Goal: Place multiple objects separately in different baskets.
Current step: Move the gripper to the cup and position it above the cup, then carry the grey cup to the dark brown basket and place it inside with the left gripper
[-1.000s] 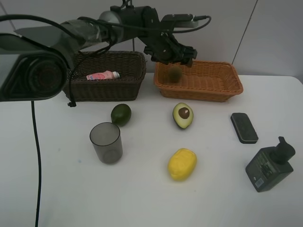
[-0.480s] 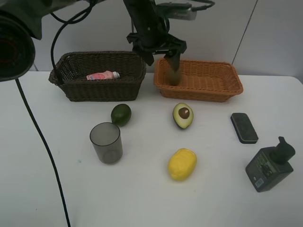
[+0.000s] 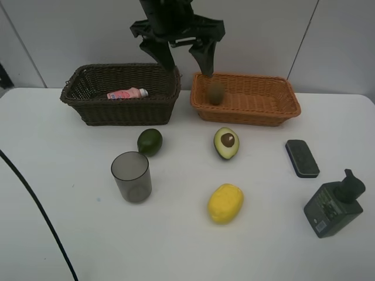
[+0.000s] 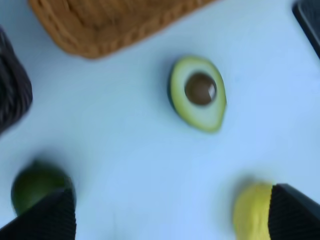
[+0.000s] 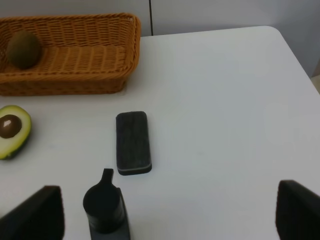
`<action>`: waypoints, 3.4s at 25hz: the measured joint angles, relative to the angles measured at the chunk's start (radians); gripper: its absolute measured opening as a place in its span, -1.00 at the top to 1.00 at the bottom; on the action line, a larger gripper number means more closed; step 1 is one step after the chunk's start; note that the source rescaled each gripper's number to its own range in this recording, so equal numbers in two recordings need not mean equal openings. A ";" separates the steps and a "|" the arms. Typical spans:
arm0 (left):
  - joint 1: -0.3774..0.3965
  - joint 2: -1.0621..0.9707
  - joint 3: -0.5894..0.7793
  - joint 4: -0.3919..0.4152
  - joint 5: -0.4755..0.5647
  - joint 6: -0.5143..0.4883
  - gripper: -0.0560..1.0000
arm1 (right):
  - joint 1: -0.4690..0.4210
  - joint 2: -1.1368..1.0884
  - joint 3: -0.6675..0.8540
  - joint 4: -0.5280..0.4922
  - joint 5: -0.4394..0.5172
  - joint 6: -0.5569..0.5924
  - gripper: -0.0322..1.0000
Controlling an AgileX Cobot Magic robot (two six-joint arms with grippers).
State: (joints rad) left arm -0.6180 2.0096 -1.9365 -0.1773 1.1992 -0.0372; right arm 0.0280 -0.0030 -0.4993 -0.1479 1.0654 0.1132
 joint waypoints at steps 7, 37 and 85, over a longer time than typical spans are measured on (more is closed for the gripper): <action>0.000 -0.256 0.390 0.035 -0.002 0.001 -0.99 | 0.000 0.000 0.000 0.000 0.000 0.000 -1.00; 0.000 -0.180 0.733 0.077 -0.243 0.006 -0.99 | 0.000 0.000 0.000 0.000 0.000 0.000 -1.00; 0.137 -0.008 -0.015 0.075 -0.120 -0.029 -0.55 | 0.000 0.000 0.000 0.000 0.000 0.000 -1.00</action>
State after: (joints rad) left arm -0.4805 2.0021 -1.9515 -0.1019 1.0793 -0.0658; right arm 0.0280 -0.0030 -0.4993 -0.1479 1.0654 0.1132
